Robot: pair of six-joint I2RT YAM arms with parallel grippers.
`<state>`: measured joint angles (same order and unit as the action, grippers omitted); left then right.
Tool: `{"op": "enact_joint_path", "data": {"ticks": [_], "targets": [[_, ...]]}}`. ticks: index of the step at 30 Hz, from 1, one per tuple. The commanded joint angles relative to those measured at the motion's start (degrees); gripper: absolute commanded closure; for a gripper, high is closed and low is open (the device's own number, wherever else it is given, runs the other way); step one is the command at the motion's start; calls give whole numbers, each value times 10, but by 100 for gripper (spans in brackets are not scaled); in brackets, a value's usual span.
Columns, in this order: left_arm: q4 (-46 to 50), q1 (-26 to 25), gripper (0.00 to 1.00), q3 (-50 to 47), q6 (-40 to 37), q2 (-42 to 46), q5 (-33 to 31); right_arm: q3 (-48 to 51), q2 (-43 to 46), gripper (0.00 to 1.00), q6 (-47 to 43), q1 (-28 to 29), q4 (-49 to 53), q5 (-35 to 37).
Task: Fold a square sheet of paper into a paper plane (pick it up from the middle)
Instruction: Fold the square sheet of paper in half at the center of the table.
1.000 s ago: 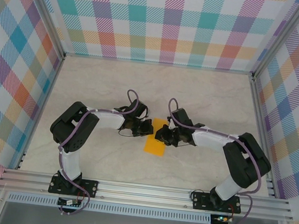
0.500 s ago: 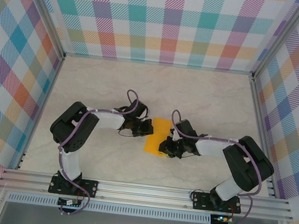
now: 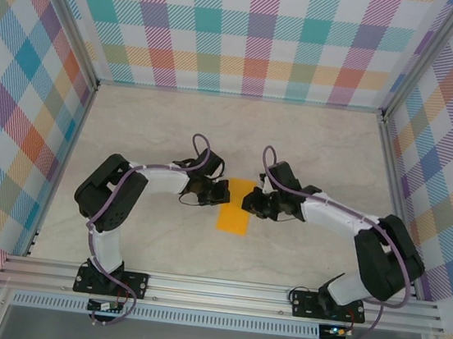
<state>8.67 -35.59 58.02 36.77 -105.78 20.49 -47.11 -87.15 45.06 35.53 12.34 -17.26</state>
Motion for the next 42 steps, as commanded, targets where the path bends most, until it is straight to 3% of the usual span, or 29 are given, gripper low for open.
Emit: {"op": "enact_joint_path", "data": {"ticks": [1, 8, 13, 20, 25, 28, 32, 36, 42], "targets": [[101, -1, 93, 19, -21, 28, -43, -46, -67, 84, -38, -10, -1, 42], [85, -18, 88, -9, 18, 88, -49, -105, -157, 84, -53, -25, -31, -6], [59, -42, 87, -45, 56, 121, -62, -129, -193, 84, -51, -28, -24, -1], [-19, -95, 86, -105, 141, 162, -63, -157, -216, 85, -1, -31, 107, 121], [-81, -139, 85, -127, 191, 166, -72, -108, -157, 85, 57, -33, 140, 176], [-108, -161, 86, -124, 206, 154, -80, -68, -110, 84, 58, -43, 94, 142], [-137, -180, 88, -114, 221, 124, -83, -5, -46, 84, 15, -64, -23, 31], [-137, -195, 92, -96, 217, 90, -85, 43, -7, 85, -26, -67, -59, -21], [-152, -198, 97, -86, 216, 55, -71, 59, -27, 91, -49, -69, -60, -63]]}}
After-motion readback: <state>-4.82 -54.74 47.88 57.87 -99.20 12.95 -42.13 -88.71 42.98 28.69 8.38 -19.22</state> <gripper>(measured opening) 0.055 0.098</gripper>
